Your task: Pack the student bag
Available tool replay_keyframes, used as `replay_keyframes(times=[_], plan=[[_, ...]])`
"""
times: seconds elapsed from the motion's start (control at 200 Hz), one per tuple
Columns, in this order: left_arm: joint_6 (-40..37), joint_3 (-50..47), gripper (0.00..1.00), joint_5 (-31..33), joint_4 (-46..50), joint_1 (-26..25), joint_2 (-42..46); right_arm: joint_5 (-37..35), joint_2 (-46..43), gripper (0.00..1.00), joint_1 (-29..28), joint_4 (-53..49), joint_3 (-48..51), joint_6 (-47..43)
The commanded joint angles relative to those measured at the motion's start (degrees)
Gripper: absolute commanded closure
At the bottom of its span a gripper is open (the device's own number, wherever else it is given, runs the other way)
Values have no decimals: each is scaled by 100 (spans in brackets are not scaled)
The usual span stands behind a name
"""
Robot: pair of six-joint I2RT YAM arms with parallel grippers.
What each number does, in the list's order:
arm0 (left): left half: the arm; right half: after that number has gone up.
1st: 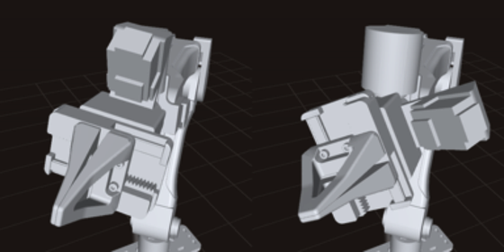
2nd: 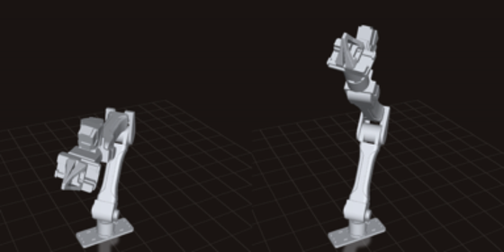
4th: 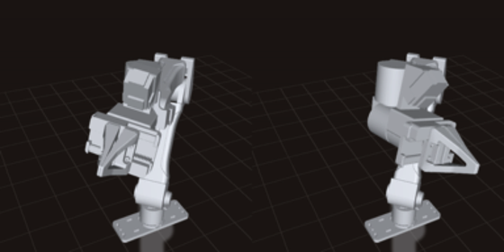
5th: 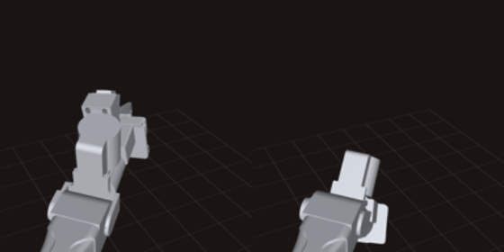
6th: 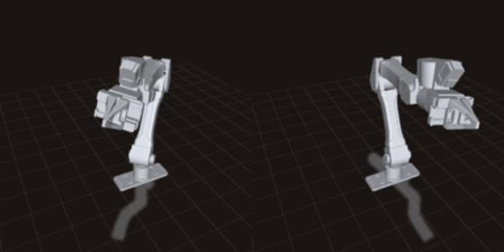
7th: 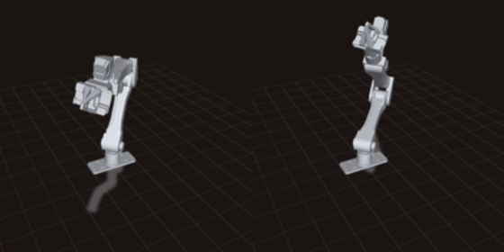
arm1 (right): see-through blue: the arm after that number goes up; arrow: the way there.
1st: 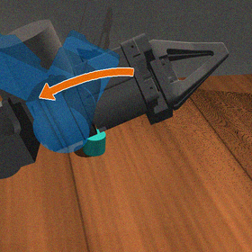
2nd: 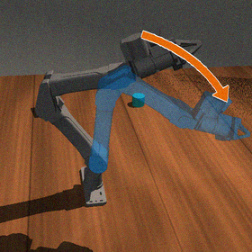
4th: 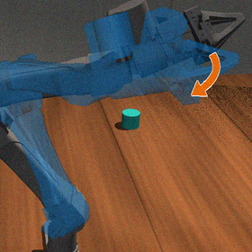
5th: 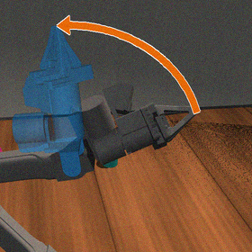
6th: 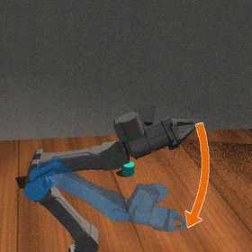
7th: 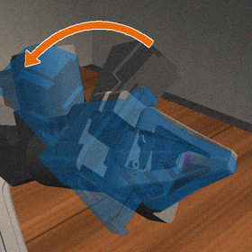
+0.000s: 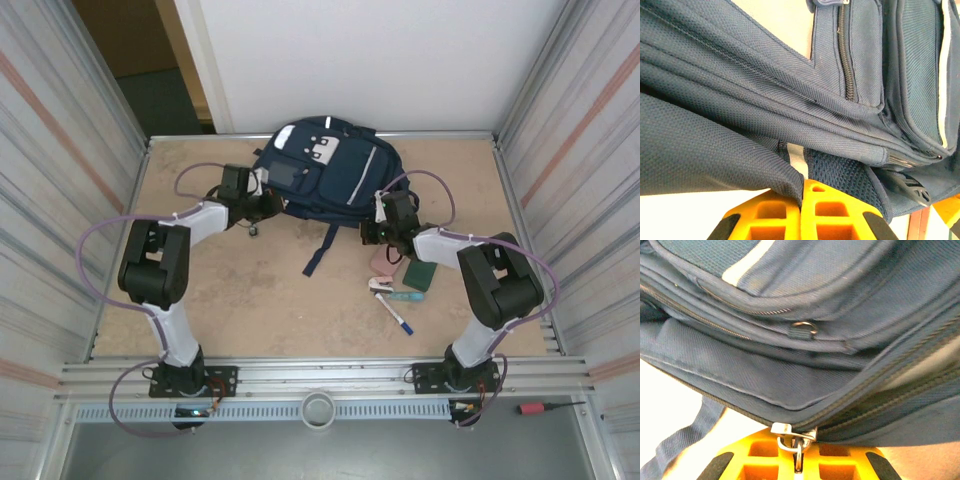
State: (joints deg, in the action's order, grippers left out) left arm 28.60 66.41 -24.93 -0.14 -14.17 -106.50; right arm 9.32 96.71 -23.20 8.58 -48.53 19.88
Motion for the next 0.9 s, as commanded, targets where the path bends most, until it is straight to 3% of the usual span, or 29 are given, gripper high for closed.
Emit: replay_keyframes(times=[0.0, 0.085, 0.24, 0.336, 0.641, 0.792, 0.897], plan=[[-348, 315, 100, 258, 83, 204, 52, 603, -203, 100, 58, -509, -146, -176], [-500, 368, 98, 210, 101, 203, 69, 663, -230, 100, -71, -671, -253, -218], [-1260, 186, 62, 571, 27, 119, 511, 813, -333, 100, -224, -1039, -517, -222], [-2142, 4, 50, 1036, 14, -130, 889, 907, -364, 100, -305, -1251, -697, -152], [-6176, -1011, 39, 1258, -1195, -1847, 1388, 1303, -334, 100, -389, -1672, -1157, 112], [-7036, -993, 38, 1097, -1261, -2167, 1107, 1528, -341, 100, -369, -1675, -1211, 244], [-7224, -724, 38, 1346, -1214, -2230, 796, 1642, -371, 100, -378, -1675, -1207, 270]])
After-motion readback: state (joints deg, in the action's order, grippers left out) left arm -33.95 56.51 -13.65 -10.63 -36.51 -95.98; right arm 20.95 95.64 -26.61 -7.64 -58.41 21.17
